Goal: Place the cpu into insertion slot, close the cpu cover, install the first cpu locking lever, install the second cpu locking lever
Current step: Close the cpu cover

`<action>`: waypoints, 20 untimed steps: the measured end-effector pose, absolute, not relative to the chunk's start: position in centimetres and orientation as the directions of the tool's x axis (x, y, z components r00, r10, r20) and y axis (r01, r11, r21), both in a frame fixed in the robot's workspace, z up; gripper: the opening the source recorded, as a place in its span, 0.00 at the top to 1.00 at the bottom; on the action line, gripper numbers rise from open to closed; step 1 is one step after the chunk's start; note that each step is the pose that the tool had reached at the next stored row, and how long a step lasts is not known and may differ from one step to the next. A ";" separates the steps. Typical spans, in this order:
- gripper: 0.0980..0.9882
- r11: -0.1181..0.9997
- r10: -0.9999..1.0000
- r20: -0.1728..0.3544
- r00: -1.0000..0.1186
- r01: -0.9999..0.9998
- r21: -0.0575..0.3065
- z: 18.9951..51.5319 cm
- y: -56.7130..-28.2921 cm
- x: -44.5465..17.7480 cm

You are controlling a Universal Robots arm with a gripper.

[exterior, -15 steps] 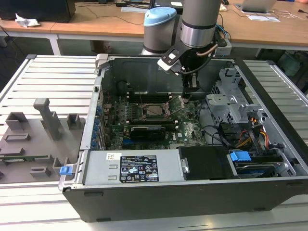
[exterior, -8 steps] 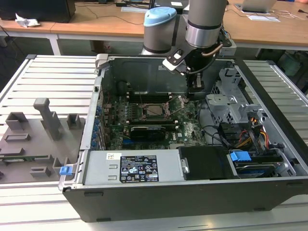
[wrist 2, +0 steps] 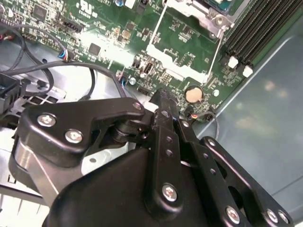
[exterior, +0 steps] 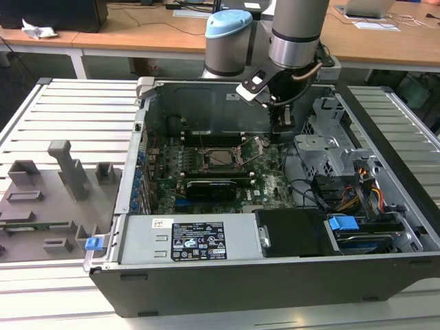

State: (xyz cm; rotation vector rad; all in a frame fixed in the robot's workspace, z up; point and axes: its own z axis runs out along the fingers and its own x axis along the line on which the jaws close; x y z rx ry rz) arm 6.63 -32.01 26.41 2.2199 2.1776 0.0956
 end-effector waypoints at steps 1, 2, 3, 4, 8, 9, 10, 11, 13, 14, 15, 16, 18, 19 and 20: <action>0.99 -0.020 1.000 0.022 0.018 0.998 0.065 26.3 -32.0 6.6; 0.99 -0.020 1.000 0.022 0.018 0.998 0.066 26.2 -32.0 6.6; 0.99 -0.020 1.000 0.022 0.018 0.998 0.066 26.2 -32.0 6.6; 0.99 -0.020 1.000 0.022 0.018 0.998 0.066 26.1 -32.0 6.6; 0.99 -0.020 1.000 0.022 0.018 0.998 0.065 25.5 -32.0 6.6; 0.99 -0.020 1.000 0.022 0.018 0.998 0.065 25.4 -32.0 6.6; 0.99 -0.020 1.000 0.022 0.018 0.998 0.064 25.3 -32.0 6.6; 0.99 -0.019 1.000 0.022 0.018 0.998 0.062 25.1 -32.0 6.6; 0.99 -0.018 1.000 0.022 0.017 0.998 0.060 24.9 -32.0 6.6; 0.99 -0.017 1.000 0.022 0.016 0.998 0.060 24.8 -32.0 6.5; 0.99 -0.016 1.000 0.022 0.014 0.998 0.060 24.7 -32.0 6.3; 0.99 -0.015 1.000 0.022 0.014 0.998 0.060 24.7 -32.0 6.1; 0.99 -0.016 1.000 0.022 0.014 0.998 0.060 24.7 -32.0 5.7; 0.99 -0.016 1.000 0.022 0.014 0.998 0.060 24.7 -32.0 5.5; 0.99 -0.015 1.000 0.023 0.014 0.998 0.060 24.7 -32.0 5.2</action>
